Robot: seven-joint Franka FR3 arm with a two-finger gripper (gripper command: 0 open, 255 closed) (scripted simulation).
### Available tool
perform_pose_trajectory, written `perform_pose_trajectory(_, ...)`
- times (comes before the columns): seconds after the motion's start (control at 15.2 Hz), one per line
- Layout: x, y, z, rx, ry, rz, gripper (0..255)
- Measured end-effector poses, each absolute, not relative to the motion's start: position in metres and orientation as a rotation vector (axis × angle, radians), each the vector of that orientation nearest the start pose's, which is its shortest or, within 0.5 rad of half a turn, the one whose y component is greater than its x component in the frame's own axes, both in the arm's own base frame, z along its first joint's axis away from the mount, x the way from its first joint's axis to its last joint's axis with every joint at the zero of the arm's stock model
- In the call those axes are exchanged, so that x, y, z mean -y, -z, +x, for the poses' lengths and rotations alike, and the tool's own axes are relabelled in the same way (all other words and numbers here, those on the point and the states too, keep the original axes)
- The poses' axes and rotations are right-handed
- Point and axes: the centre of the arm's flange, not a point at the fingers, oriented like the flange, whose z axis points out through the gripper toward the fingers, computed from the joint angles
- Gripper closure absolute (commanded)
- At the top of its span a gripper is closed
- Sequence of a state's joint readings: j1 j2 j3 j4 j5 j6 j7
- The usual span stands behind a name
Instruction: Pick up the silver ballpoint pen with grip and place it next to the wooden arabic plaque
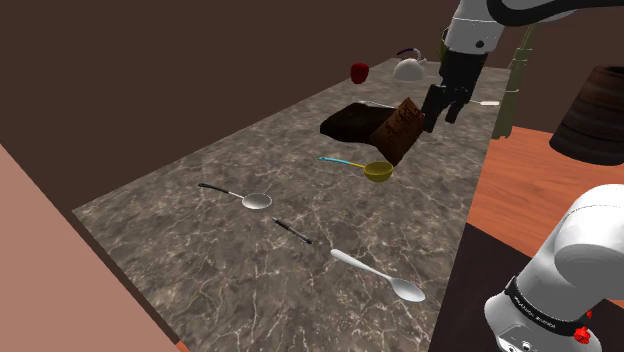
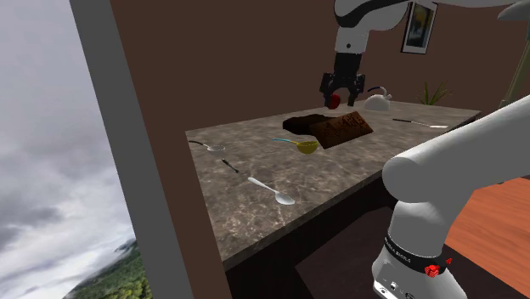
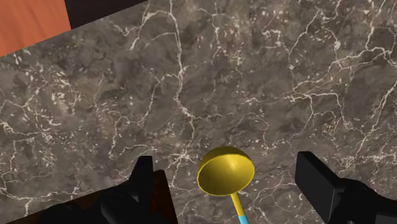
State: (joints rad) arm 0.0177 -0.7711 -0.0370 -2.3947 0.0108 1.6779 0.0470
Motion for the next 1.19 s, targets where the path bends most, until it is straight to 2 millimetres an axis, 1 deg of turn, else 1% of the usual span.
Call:
perform_pose_trajectory(0.07,0.008,-0.577,0.32,-0.089,0.083,-3.102,0)
perform_pose_trajectory(0.13,0.004,-0.575,0.324,-0.083,0.081,-3.101,0)
perform_pose_trajectory(0.46,-0.044,-0.55,0.347,-0.02,0.067,-3.097,0)
perform_pose_trajectory(0.59,-0.063,-0.54,0.36,0.008,0.061,-3.095,0)
perform_pose_trajectory(0.73,-0.087,-0.531,0.368,0.036,0.055,-3.092,0)
perform_pose_trajectory(0.92,-0.118,-0.507,0.384,0.077,0.045,-3.088,0)
perform_pose_trajectory(1.19,-0.165,-0.494,0.4,0.133,0.034,-3.08,0)
